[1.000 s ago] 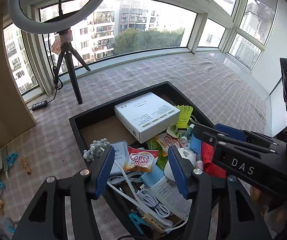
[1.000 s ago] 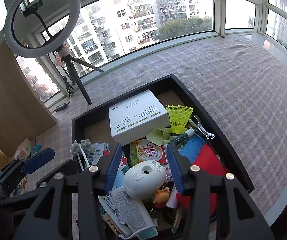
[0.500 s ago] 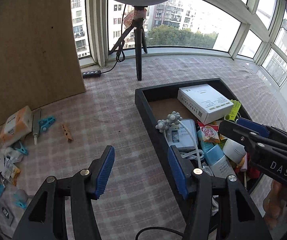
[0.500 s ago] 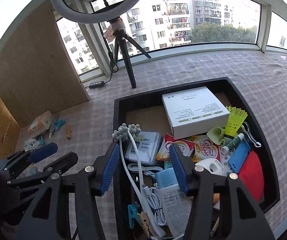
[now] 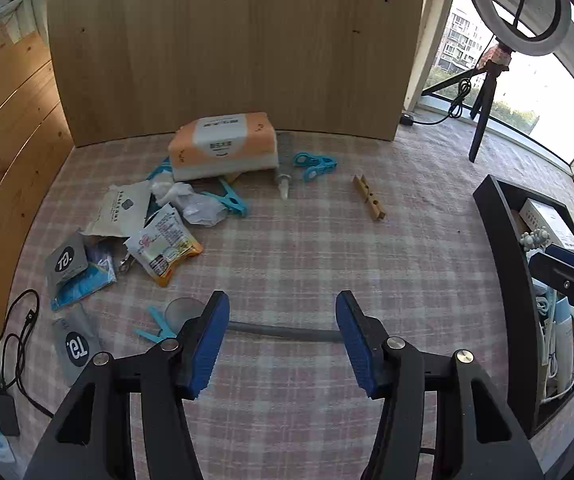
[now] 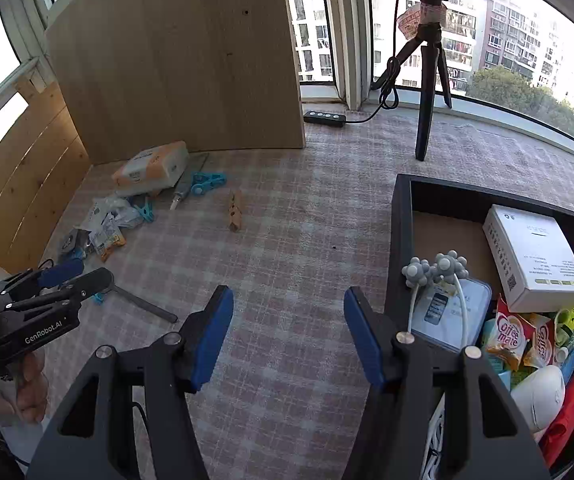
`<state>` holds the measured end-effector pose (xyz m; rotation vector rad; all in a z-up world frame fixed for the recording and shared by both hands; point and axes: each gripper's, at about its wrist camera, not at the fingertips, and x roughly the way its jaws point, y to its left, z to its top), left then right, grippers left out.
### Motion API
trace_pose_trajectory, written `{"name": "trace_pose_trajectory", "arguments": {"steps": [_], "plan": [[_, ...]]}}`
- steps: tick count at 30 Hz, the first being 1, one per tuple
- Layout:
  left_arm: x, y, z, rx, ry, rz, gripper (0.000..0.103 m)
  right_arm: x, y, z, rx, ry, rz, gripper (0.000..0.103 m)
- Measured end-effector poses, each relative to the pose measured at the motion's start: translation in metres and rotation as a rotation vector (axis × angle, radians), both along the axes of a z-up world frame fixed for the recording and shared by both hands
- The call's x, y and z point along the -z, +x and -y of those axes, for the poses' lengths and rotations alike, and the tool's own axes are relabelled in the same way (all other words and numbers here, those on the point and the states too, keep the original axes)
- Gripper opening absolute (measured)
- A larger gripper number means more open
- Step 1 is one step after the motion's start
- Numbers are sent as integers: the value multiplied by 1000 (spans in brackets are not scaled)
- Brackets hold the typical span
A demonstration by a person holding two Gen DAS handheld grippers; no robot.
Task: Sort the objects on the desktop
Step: 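Move both open tools back over the table, then grasp a wooden clothespin with the right tool while the left tool grasps a grey pouch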
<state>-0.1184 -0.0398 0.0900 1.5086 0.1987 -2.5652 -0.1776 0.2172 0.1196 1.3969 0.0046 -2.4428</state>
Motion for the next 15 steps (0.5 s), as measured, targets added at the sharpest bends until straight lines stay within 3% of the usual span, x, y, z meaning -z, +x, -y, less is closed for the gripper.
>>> {"name": "trace_pose_trajectory", "arguments": {"steps": [6, 15], "plan": [[15, 21, 82, -178, 27, 42, 53, 10, -21, 33, -43, 17, 23, 57], [38, 40, 156, -352, 103, 79, 74, 34, -55, 89, -99, 46, 63, 57]]}}
